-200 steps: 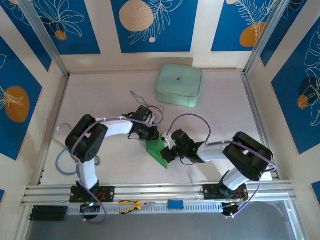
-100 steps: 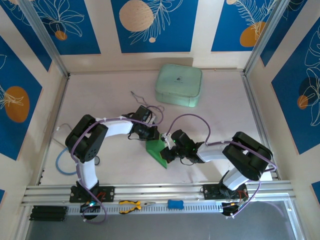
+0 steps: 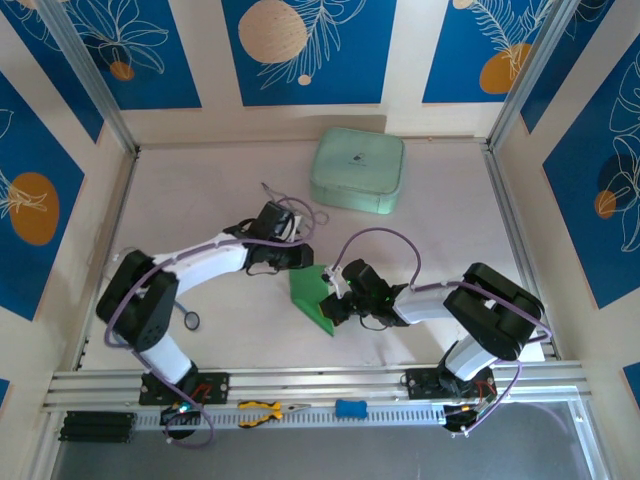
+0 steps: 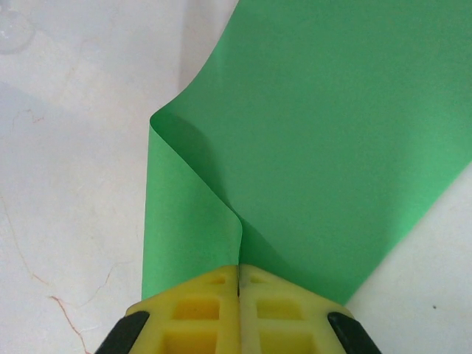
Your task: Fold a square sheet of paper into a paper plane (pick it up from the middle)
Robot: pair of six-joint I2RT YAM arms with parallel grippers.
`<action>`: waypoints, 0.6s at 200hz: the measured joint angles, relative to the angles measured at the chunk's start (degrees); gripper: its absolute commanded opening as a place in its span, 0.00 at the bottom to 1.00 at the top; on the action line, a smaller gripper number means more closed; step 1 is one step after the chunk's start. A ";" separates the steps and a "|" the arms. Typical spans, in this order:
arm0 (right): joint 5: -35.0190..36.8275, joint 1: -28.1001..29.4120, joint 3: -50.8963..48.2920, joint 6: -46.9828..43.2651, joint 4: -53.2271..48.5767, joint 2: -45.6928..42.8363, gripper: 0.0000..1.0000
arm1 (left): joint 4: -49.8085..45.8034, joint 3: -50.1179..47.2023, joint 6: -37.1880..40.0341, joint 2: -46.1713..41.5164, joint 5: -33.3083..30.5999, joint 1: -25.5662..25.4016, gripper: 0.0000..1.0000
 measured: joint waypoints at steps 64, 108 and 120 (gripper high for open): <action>0.63 0.00 -0.66 0.61 1.31 -0.04 0.04 | 16.57 -25.07 -12.11 -19.15 3.10 -0.72 0.00; 0.81 -0.02 -0.74 1.36 1.51 -0.04 0.04 | 26.43 -34.10 -18.23 -22.05 2.93 -4.00 0.00; 0.81 0.00 -0.74 1.49 1.51 -0.04 0.04 | 28.68 -34.56 -19.23 -21.62 2.80 -5.03 0.00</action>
